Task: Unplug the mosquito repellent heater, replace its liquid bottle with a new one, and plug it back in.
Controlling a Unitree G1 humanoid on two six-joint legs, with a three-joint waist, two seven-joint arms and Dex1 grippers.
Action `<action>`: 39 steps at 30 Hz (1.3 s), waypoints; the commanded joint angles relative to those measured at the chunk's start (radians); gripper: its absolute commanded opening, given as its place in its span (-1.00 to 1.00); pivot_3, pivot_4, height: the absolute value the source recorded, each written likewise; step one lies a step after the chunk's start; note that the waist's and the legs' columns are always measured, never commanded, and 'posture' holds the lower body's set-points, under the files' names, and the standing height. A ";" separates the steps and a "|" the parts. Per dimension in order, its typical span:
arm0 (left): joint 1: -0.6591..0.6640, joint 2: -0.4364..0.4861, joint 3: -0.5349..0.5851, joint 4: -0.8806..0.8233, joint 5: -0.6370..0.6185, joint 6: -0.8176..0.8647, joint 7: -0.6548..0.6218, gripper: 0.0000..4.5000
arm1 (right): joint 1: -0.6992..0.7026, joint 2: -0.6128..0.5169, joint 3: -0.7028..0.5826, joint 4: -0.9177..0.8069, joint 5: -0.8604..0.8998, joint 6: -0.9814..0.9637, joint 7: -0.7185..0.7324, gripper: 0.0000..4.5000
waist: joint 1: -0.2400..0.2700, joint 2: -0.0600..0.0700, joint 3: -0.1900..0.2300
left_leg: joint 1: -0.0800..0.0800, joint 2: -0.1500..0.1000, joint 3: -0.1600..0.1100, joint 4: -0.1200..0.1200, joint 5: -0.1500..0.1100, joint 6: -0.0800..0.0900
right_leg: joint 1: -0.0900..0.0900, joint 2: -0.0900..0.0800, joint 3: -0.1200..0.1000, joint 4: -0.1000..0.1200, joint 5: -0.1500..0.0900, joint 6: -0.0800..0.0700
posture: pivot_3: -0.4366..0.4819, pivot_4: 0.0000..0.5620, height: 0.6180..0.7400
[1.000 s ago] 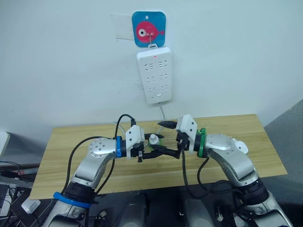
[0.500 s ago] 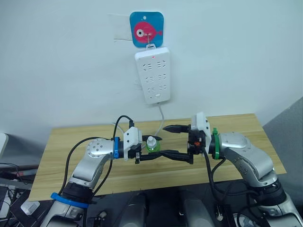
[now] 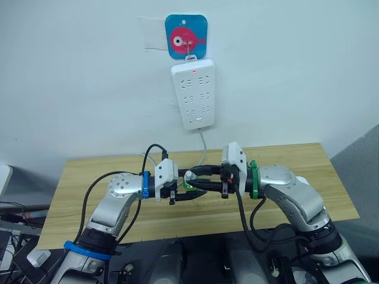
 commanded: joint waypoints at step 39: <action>0.136 0.047 0.081 -0.130 -0.024 0.055 0.094 0.01 | 0.124 0.207 -0.160 0.561 -0.351 -0.432 -0.624 -0.86 | -0.007 0.001 0.000 | 0.002 0.000 0.003 -0.002 0.000 0.000 | 0.000 0.001 0.002 0.000 0.000 0.000 | -0.07 -0.13 1.00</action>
